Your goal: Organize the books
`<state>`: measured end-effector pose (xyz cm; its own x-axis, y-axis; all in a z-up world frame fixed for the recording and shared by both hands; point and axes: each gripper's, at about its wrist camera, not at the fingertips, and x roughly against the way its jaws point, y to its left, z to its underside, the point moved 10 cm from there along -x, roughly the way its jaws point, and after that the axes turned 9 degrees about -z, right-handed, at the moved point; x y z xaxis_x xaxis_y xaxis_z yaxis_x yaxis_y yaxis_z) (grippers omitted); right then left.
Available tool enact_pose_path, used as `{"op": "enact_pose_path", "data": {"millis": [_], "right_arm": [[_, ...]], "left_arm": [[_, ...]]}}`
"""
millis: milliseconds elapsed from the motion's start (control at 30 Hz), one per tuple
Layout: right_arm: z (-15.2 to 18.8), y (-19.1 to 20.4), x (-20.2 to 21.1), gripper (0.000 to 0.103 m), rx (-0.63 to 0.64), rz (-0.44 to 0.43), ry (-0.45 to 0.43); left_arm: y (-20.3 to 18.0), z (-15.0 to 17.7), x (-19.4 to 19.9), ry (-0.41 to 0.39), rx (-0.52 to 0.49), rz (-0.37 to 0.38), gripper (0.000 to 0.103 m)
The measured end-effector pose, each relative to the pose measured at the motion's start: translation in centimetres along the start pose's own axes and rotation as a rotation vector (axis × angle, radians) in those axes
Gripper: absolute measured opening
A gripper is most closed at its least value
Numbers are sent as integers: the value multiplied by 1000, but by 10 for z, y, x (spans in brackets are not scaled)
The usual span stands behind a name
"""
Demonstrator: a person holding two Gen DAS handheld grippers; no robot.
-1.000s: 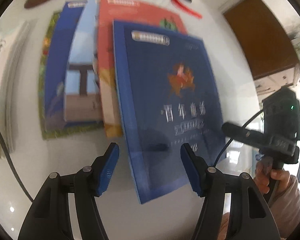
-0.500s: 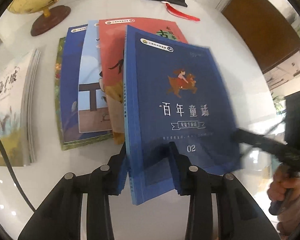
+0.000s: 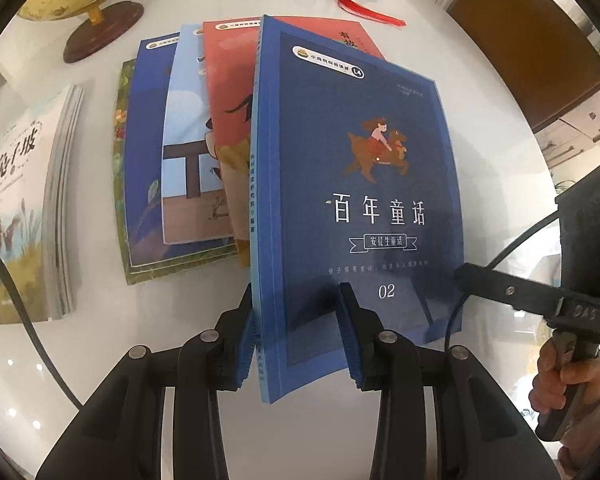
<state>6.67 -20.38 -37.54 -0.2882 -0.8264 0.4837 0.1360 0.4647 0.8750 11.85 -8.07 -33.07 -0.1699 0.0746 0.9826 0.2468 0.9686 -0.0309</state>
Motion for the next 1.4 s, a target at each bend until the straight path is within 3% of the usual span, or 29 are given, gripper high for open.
{"op": "enact_pose_path", "data": {"millis": [67, 133, 233, 333, 467, 567, 633, 767, 867, 933, 1033, 1100, 1167, 1200, 1267, 1400], "right_arm": [[0, 2, -1, 37, 37, 46, 6], [0, 4, 1, 22, 87, 115, 16], [-1, 19, 11, 10, 156, 112, -13], [-6, 47, 14, 10, 240, 106, -46], [-6, 71, 11, 10, 303, 125, -33], [-4, 74, 0, 13, 321, 156, -7], [-2, 67, -2, 13, 297, 166, -11], [-5, 45, -1, 17, 129, 152, -38], [-6, 38, -5, 21, 101, 184, -39], [-7, 35, -8, 36, 106, 211, -37], [-6, 25, -18, 41, 66, 209, -29], [-4, 22, -19, 37, 66, 172, -36], [-3, 23, -18, 23, 92, 166, -46], [-2, 26, -16, 10, 99, 155, -48], [-4, 40, -9, 8, 122, 95, -76], [-11, 75, -7, 8, 236, 108, -92]], "left_arm": [[1, 0, 4, -17, -6, -2, 34], [5, -1, 10, -45, -36, -36, 34], [4, -5, 13, -63, -69, -64, 34], [3, -4, 12, -50, -73, -55, 34], [-2, -9, 26, -93, -79, 8, 34], [1, -12, 27, -111, -109, -30, 33], [6, -12, 28, -105, -87, -6, 33], [12, -9, 22, -79, -81, -8, 33], [15, -3, 20, -63, -87, -6, 33], [19, 0, 15, -48, -79, -1, 34], [29, 1, 13, -43, -58, 4, 34], [34, 2, 14, -48, -53, -5, 34], [40, 0, 16, -64, -59, -26, 32], [40, -1, 17, -65, -56, -3, 32], [36, -1, 23, -72, -39, 70, 32], [38, -4, 33, -107, -51, 69, 32]]}}
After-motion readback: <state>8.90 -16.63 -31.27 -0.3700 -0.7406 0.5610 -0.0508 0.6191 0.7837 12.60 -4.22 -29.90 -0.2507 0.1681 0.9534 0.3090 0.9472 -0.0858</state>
